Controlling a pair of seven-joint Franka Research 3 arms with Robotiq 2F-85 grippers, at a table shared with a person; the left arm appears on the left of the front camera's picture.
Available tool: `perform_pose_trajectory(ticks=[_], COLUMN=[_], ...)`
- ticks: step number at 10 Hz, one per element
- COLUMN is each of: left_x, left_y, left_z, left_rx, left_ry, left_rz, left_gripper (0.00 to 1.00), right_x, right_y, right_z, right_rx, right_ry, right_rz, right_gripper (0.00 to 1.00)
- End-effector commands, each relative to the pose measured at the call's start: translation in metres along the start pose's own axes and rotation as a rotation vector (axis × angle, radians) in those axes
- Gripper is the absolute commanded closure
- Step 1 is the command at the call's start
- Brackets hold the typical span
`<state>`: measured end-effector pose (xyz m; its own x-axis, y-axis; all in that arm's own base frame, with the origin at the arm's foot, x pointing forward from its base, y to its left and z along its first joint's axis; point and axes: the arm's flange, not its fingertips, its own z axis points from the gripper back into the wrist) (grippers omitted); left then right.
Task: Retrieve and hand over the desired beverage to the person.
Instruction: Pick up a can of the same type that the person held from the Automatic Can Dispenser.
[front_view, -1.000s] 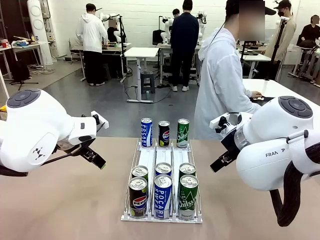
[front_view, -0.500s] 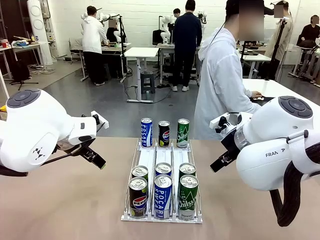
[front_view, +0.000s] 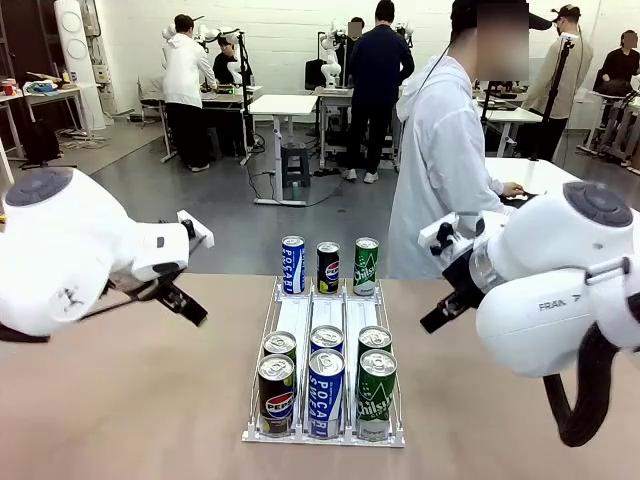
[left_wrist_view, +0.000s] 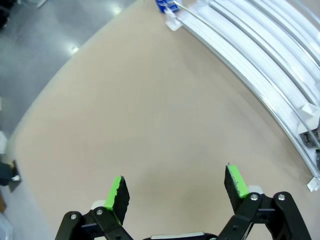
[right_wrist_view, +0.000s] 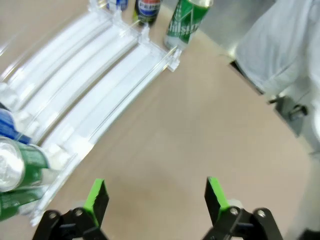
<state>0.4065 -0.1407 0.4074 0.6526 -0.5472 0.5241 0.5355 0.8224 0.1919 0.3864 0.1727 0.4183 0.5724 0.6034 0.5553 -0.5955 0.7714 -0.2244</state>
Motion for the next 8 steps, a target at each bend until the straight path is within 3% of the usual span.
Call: perform_pose_trajectory(ticks=[1, 4, 6, 7, 8], left_x=[0.041, 0.085, 0.088, 0.083, 0.083], left_y=[0.015, 0.017, 0.015, 0.016, 0.016], left_z=[0.082, 0.173, 0.205, 0.195, 0.195], left_rx=[0.095, 0.079, 0.119, 0.09, 0.09], left_ry=[-0.013, 0.036, 0.011, 0.004, 0.004], left_rz=[-0.015, -0.061, -0.022, -0.046, -0.046], left_gripper=[0.0, 0.0, 0.0, 0.0, 0.0], right_x=[0.016, 0.059, 0.07, 0.043, 0.043], right_y=[0.013, 0.005, 0.0, 0.007, 0.007], right_z=[0.114, 0.24, 0.264, 0.264, 0.264], right_rx=[-0.082, -0.11, -0.114, -0.115, -0.115], right_ry=[-0.015, 0.057, 0.09, 0.01, 0.01], right_rz=[0.029, 0.019, -0.023, 0.023, 0.023], right_gripper=[0.0, 0.0, 0.0, 0.0, 0.0])
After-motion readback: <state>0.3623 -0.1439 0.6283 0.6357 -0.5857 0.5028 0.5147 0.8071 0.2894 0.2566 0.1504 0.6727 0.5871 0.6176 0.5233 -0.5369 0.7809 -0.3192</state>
